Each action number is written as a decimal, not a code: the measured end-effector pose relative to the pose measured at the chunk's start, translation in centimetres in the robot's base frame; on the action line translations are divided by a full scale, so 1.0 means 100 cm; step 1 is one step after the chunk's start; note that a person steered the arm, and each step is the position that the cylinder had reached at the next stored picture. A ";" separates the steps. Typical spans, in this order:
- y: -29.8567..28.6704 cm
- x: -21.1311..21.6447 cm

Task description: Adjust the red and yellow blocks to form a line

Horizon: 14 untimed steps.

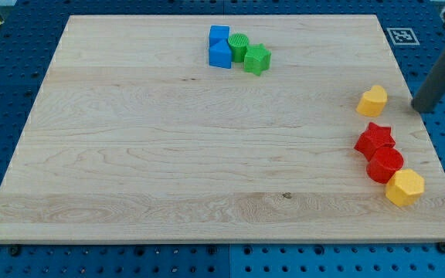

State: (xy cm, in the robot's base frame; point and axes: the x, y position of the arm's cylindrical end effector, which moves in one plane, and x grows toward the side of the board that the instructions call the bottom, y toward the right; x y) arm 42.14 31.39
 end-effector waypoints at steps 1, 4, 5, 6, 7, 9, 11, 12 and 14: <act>0.003 -0.010; -0.071 -0.010; -0.085 -0.010; -0.085 -0.010; -0.077 -0.001; -0.065 0.064; -0.065 0.086; -0.065 0.096; -0.065 0.106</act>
State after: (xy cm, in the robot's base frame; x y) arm 52.75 24.90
